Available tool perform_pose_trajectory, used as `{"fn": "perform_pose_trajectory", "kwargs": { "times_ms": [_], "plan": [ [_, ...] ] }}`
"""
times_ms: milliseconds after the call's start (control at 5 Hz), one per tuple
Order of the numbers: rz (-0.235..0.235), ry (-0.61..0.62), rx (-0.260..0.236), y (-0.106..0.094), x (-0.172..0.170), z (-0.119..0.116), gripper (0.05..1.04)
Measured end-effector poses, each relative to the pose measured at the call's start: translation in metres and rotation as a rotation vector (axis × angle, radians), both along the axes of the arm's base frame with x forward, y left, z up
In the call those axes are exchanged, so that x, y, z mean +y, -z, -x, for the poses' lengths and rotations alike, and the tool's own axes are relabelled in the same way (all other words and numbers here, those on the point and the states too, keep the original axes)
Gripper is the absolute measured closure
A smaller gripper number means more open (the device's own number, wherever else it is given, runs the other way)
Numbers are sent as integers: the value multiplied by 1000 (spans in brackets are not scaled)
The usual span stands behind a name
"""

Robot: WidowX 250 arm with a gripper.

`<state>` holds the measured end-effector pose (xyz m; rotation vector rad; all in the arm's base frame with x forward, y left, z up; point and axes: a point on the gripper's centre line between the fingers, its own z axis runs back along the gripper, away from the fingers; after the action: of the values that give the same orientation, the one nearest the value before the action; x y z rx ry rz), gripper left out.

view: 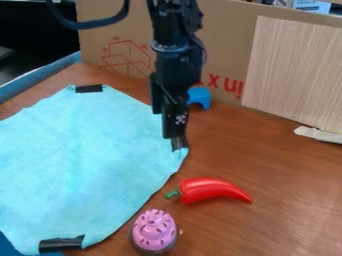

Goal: Place red object on left edge of the cloth

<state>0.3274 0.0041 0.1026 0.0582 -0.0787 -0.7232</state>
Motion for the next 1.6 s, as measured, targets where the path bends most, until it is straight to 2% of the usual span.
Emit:
{"fn": "perform_pose_trajectory", "kwargs": {
  "times_ms": [200,400,800,1000,1200,1400,1600],
  "plan": [
    [17,23,12,10,-13,6,83],
    [47,49,26,30,-33,19,83],
    [63,102,26,43,-62,30,83],
    [64,104,12,43,-67,29,83],
    [11,98,43,58,-66,30,121],
    [-47,108,63,62,-66,32,386],
    [-64,107,73,63,-64,34,577]
  ]
}}
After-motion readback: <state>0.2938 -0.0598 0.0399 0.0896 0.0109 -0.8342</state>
